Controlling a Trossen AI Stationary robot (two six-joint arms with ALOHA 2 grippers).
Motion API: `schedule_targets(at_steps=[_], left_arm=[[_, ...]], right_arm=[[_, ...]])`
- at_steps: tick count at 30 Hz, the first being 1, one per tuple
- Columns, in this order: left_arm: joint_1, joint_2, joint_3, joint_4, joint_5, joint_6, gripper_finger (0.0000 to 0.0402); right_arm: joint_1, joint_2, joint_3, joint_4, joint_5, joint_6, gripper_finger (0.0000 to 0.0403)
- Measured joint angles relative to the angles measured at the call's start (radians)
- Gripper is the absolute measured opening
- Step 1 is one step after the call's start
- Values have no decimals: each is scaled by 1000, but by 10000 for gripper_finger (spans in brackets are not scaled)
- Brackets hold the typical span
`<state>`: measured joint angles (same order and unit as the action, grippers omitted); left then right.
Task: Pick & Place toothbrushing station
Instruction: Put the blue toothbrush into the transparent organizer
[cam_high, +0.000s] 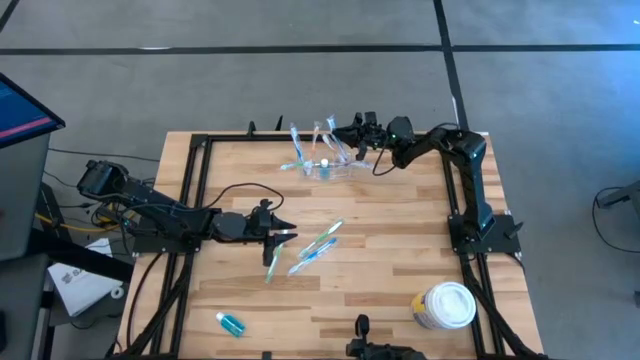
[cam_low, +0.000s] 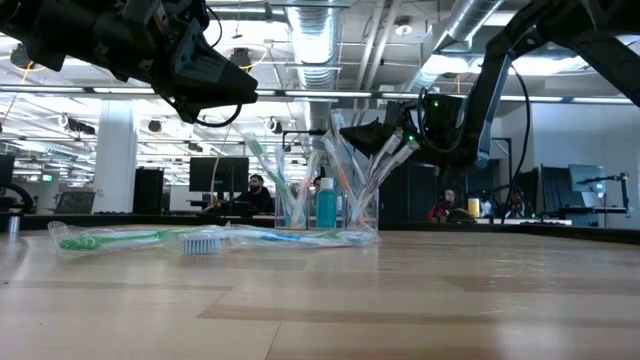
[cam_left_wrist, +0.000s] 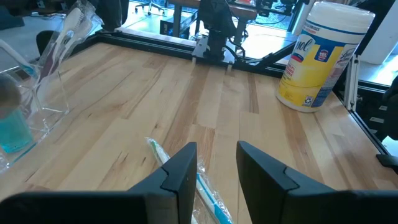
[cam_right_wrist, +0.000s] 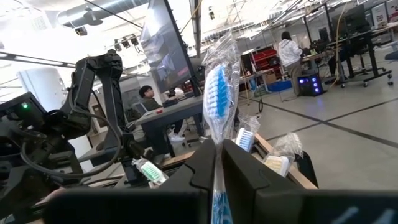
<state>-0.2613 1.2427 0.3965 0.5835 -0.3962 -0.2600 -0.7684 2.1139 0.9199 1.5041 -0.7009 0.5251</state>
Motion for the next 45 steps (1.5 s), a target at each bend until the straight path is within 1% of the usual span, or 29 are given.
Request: schedule_targets(at_steps=[8, 17, 25, 35, 37, 39, 43, 45], left_arm=[[0, 0, 0, 0, 0, -3, 106], [0, 0, 0, 0, 0, -3, 106], [0, 0, 0, 0, 0, -3, 106], [0, 0, 0, 0, 0, -3, 106], [0, 0, 0, 0, 0, -3, 106], [0, 0, 0, 0, 0, -3, 106], [0, 0, 0, 0, 0, -2, 106], [0, 0, 0, 0, 0, -2, 106]], right_arm=[[0, 0, 0, 8, -13, 0, 35], [0, 0, 0, 20, -32, 8, 64], [0, 0, 0, 20, -35, 17, 66], [-27, -35, 0, 10, -69, 94, 66], [-27, -39, 7, -25, -67, 94, 66], [-32, -40, 25, -115, -68, 91, 66], [-16, -40, 98, -290, -87, 33, 66], [-2, -40, 137, -335, -95, 6, 66]])
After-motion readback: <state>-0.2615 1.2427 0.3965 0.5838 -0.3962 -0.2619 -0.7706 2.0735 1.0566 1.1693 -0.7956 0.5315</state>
